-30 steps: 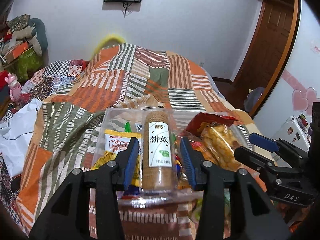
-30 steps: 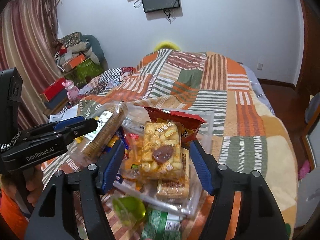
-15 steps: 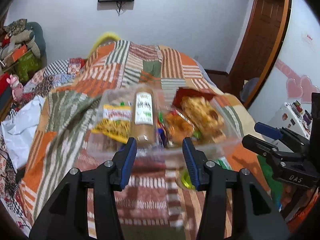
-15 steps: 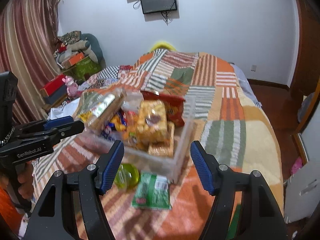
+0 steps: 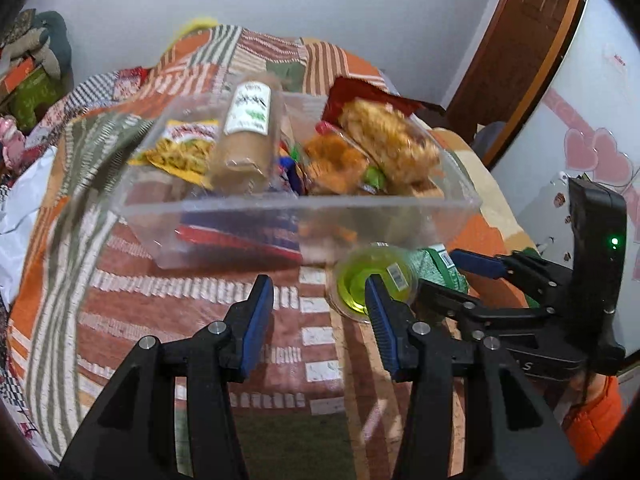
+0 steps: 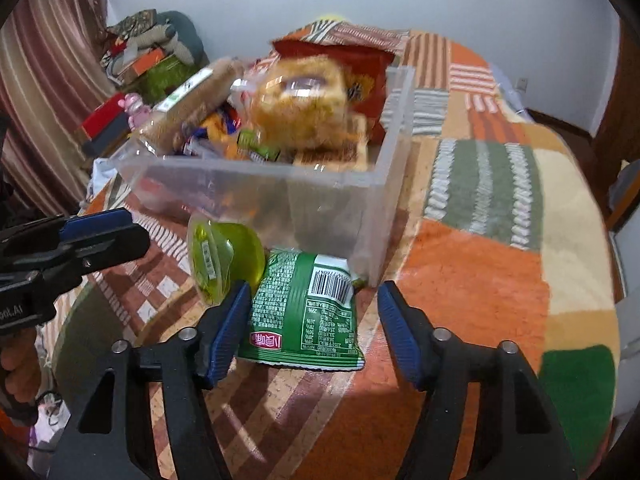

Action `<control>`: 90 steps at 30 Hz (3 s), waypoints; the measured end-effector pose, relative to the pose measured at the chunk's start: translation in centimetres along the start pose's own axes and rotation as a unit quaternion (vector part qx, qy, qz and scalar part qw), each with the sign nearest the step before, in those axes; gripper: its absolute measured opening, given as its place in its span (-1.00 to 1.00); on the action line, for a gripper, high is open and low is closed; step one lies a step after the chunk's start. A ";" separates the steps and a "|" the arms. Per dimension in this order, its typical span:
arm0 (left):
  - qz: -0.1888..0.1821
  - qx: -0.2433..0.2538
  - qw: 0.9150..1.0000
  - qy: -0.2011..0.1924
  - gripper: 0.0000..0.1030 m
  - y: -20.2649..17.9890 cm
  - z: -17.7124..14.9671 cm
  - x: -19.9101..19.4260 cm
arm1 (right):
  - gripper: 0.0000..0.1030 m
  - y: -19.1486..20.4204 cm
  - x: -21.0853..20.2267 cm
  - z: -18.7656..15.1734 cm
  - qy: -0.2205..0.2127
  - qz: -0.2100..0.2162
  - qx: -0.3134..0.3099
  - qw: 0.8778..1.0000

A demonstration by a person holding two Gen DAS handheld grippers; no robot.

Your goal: Organize snacks

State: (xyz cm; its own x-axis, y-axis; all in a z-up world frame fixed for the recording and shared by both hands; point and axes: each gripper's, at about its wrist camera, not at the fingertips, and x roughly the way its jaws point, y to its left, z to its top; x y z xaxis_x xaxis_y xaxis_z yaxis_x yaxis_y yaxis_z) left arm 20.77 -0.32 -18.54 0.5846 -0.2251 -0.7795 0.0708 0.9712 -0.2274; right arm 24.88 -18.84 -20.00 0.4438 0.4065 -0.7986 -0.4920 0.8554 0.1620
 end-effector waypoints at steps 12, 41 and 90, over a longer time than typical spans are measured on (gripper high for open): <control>-0.020 0.022 0.999 0.017 0.38 -2.9 0.1 2.4 | -0.18 -1.2 -2.8 -1.9 -0.027 -0.001 0.006 1.000; -0.004 0.025 0.999 -0.048 0.15 -2.6 0.4 -1.8 | -0.18 -0.2 -7.0 0.4 -0.102 0.019 0.020 0.994; 0.045 -0.028 0.988 -0.143 -0.02 4.8 5.7 -7.3 | -0.06 4.6 -5.2 7.5 -0.139 0.028 -0.016 0.990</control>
State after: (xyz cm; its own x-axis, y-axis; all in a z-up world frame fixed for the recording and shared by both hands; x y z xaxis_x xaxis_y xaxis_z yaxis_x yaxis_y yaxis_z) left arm 21.40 6.45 -10.62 0.7912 -0.0982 -0.6036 -0.0327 0.9788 -0.2022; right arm 25.96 -14.62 -10.72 0.6023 0.5297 -0.5972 -0.5429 0.8202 0.1800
